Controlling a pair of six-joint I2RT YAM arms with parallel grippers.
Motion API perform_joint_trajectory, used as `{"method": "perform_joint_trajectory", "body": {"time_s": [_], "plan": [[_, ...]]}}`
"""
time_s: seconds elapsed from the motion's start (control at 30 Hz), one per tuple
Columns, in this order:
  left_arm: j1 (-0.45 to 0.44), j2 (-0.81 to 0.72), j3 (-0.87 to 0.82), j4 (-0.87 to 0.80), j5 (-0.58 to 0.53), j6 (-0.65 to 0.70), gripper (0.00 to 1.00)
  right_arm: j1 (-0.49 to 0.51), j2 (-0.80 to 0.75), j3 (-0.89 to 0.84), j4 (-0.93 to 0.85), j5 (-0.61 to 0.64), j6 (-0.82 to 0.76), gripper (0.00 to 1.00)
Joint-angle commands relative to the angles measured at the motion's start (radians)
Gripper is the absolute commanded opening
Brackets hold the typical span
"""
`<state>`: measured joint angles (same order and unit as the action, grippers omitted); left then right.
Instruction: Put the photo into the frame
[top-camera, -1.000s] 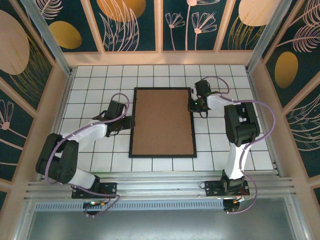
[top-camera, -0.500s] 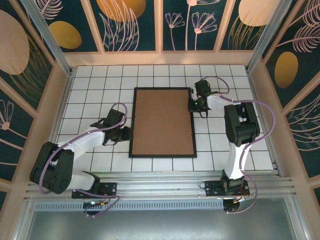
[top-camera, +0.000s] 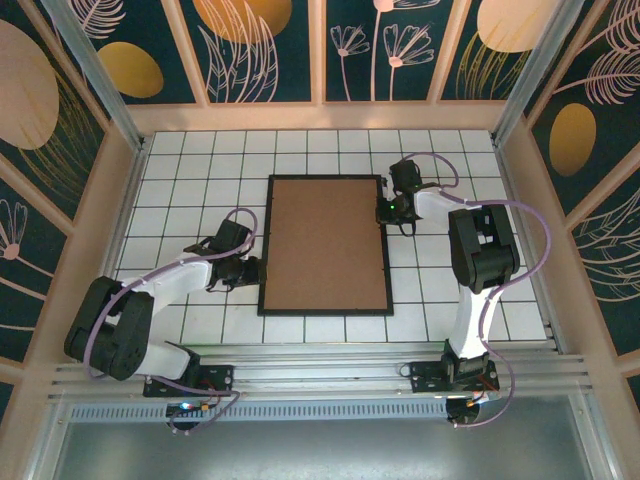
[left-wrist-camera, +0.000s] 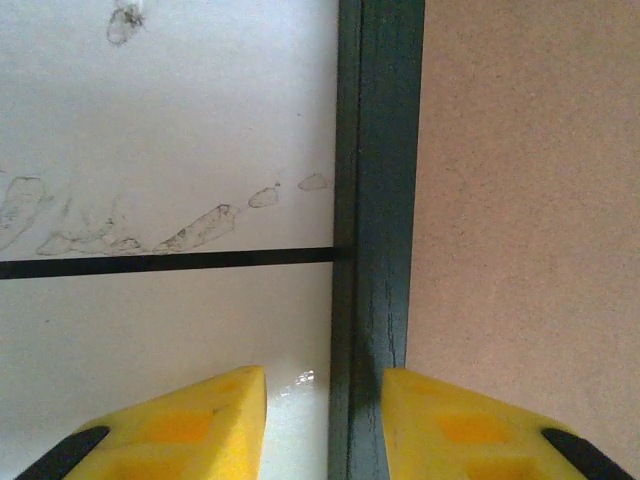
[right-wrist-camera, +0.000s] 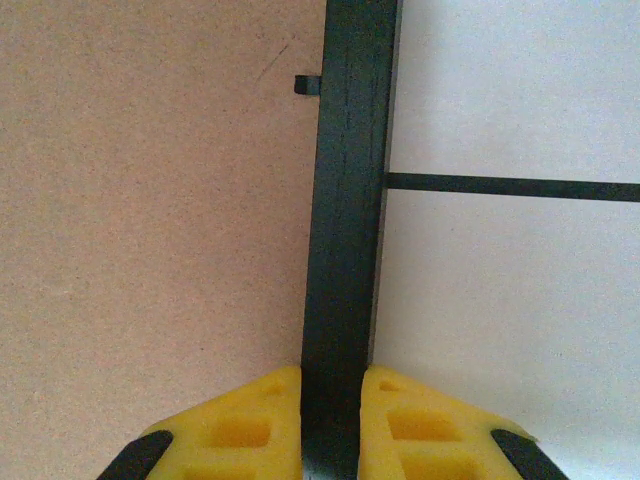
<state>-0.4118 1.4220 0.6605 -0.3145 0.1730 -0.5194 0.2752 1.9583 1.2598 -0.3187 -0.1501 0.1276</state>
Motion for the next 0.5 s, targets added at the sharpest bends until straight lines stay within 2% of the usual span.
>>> {"method": "perform_joint_trajectory", "body": {"time_s": [0.0,0.47], "plan": [[-0.004,0.019,-0.005,0.005,0.033,0.021,0.37,0.024,0.052,-0.013,-0.046,-0.017,-0.038,0.16],[-0.009,0.070,-0.012,0.074,0.070,0.009,0.39,0.037,0.055,-0.018,-0.040,-0.036,-0.031,0.16]]}}
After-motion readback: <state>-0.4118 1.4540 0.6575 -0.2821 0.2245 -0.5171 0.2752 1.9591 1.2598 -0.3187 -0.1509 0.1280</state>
